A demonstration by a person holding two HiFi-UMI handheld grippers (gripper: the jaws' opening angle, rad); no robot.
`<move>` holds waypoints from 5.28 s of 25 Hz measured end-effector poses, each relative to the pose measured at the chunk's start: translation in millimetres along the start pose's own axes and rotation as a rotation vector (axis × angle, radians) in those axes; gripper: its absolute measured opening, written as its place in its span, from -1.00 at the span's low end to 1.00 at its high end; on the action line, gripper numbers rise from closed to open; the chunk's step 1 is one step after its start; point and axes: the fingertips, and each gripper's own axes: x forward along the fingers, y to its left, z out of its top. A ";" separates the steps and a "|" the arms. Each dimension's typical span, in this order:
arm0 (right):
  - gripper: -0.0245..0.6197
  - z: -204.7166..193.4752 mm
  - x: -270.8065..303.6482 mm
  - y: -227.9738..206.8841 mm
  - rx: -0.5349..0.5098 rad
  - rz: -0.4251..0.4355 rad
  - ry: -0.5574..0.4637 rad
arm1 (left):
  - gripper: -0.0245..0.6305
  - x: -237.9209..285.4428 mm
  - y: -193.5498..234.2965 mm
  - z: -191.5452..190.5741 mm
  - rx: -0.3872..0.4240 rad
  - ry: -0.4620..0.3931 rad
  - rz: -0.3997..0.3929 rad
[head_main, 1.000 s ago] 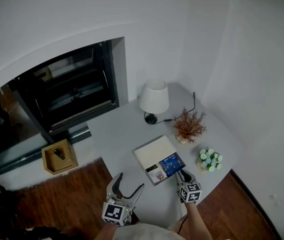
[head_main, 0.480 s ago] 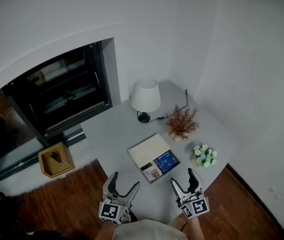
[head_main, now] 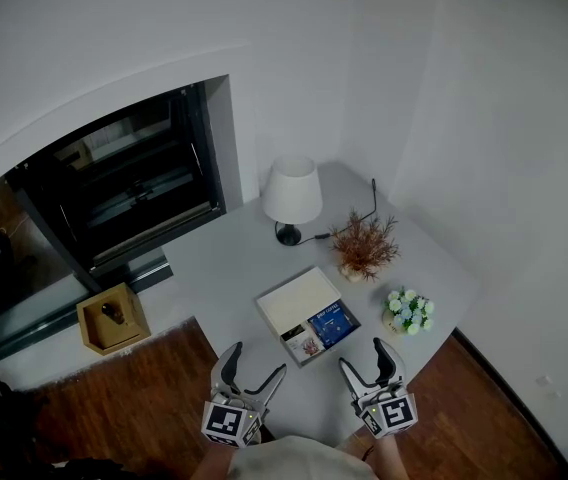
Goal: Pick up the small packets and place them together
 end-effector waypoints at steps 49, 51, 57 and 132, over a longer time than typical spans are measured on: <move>-0.68 -208.4 170.2 -5.8 0.047 0.493 0.924 | 0.24 -31.6 49.6 -31.4 -0.094 0.104 0.139; -0.68 -216.1 190.0 0.2 0.064 0.510 0.938 | 0.24 -33.4 52.3 -32.7 -0.094 0.110 0.149; -0.68 -256.0 222.9 13.4 0.031 0.529 1.002 | 0.24 -40.6 59.3 -32.7 -0.071 0.129 0.184; -0.35 -261.3 125.3 -36.9 -0.161 0.226 0.952 | 0.12 -33.3 47.5 -9.7 -0.091 0.043 0.139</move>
